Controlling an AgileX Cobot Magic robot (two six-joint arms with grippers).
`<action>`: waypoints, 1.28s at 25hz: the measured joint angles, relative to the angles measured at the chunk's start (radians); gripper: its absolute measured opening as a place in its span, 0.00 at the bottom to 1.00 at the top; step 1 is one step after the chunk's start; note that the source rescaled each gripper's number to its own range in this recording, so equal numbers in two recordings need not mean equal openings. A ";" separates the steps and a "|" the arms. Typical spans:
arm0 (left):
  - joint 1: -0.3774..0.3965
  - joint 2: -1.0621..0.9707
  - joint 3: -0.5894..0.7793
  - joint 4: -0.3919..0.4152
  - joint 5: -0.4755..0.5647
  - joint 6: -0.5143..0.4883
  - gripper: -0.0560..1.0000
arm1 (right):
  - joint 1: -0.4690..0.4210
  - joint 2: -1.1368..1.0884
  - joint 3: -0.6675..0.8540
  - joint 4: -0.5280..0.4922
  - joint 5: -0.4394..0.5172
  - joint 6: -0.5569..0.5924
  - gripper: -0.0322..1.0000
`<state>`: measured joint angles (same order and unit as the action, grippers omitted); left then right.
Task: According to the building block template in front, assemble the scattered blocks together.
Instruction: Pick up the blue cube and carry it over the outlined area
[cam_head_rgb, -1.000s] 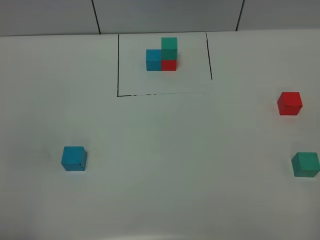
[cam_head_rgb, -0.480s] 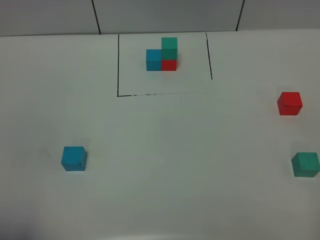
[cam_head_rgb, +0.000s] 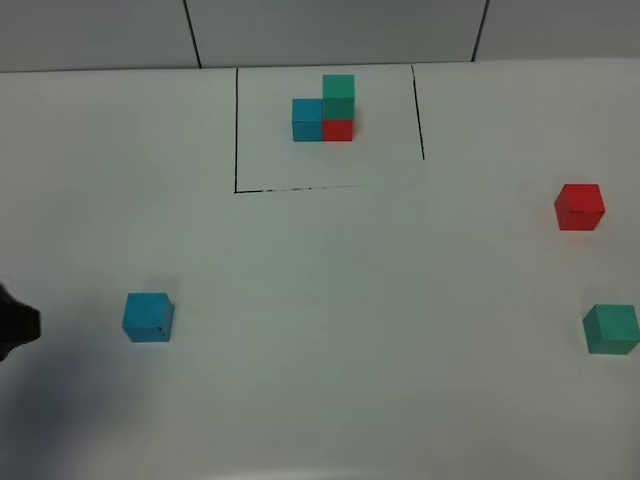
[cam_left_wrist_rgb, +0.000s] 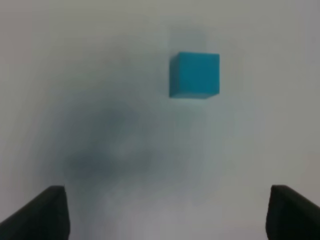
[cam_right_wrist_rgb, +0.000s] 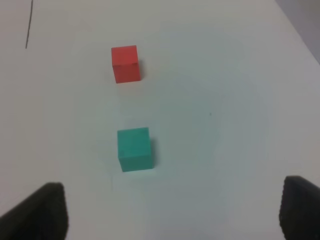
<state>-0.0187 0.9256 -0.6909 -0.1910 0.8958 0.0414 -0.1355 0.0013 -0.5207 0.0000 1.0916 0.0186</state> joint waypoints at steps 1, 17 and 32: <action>0.000 0.076 -0.013 -0.011 -0.005 0.000 0.98 | 0.000 0.000 0.000 0.000 0.000 0.001 0.74; -0.228 0.649 -0.199 0.120 -0.119 -0.192 0.98 | 0.000 0.000 0.000 0.000 0.000 0.005 0.74; -0.306 0.856 -0.240 0.148 -0.245 -0.262 0.98 | 0.000 0.000 0.000 0.000 0.000 0.006 0.74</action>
<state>-0.3246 1.7817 -0.9311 -0.0426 0.6507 -0.2210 -0.1355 0.0013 -0.5207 0.0000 1.0916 0.0248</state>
